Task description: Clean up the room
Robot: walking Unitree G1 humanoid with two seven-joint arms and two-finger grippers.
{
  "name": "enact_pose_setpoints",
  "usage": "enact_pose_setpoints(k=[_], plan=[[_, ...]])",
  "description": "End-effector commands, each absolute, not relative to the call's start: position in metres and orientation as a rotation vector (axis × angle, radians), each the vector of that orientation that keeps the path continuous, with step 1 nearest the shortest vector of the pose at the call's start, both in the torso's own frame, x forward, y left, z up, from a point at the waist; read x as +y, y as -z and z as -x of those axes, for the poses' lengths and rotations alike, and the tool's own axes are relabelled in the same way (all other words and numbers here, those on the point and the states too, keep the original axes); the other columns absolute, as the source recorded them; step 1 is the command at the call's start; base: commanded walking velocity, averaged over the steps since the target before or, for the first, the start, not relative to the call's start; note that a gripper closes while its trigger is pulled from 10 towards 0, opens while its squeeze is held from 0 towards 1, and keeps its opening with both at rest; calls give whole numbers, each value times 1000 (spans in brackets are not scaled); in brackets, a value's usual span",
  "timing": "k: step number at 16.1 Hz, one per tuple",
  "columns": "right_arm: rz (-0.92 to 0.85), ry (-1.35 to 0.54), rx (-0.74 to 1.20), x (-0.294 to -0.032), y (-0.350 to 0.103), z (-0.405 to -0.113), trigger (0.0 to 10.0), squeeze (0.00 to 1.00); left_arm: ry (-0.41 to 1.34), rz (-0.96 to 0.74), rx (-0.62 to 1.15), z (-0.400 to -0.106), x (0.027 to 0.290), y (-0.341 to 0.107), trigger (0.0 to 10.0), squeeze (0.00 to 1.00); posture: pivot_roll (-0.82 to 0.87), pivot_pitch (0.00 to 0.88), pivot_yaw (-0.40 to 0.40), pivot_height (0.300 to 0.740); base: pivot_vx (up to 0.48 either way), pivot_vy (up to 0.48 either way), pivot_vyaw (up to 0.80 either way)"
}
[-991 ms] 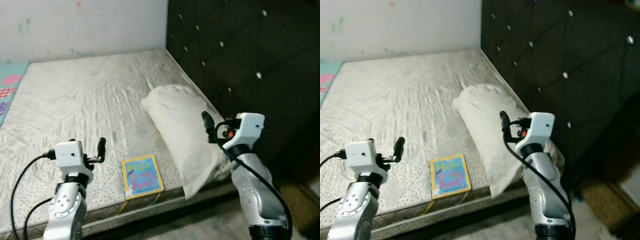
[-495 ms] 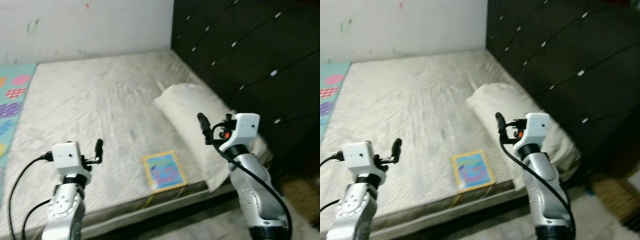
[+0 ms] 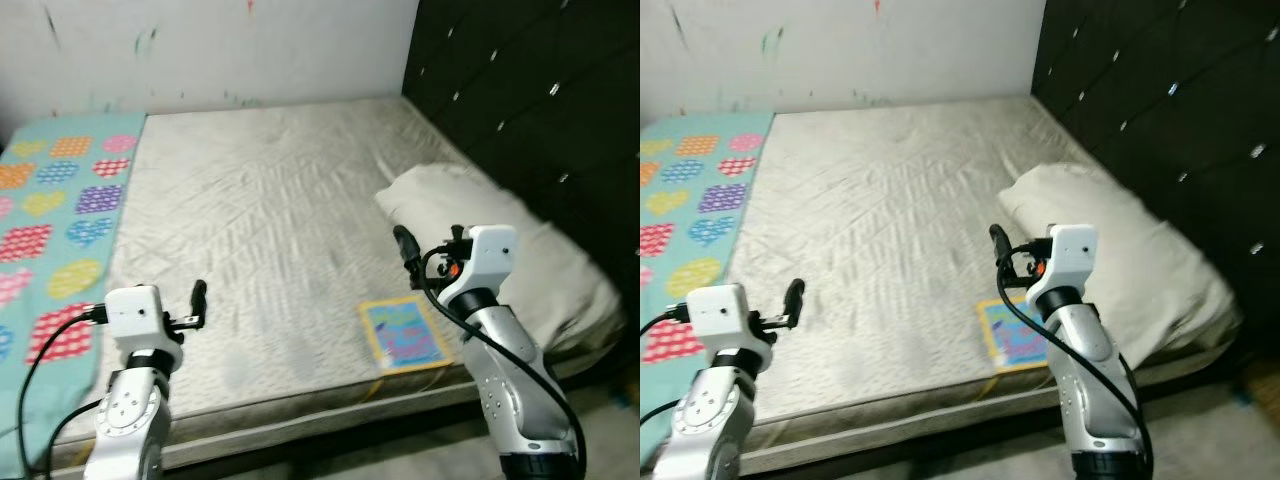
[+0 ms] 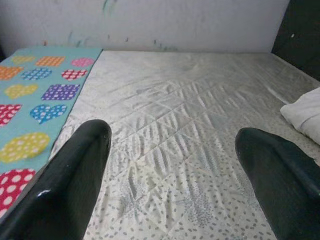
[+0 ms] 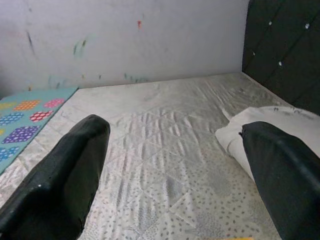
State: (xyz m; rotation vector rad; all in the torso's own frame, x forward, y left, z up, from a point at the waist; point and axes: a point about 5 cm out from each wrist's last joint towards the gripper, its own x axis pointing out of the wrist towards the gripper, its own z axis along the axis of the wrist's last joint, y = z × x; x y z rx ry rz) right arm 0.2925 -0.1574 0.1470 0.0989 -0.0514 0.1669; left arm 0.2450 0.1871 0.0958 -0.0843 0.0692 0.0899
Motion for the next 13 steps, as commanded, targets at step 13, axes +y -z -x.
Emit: enact_pose_setpoints(k=[13], plan=[[-90, -163, -36, -161, -143, -290, 10000, 0, -82, 97, 83, -245, 186, -95, 10000, 0, -168, 40, 7, 740, 0, 480, 0]])
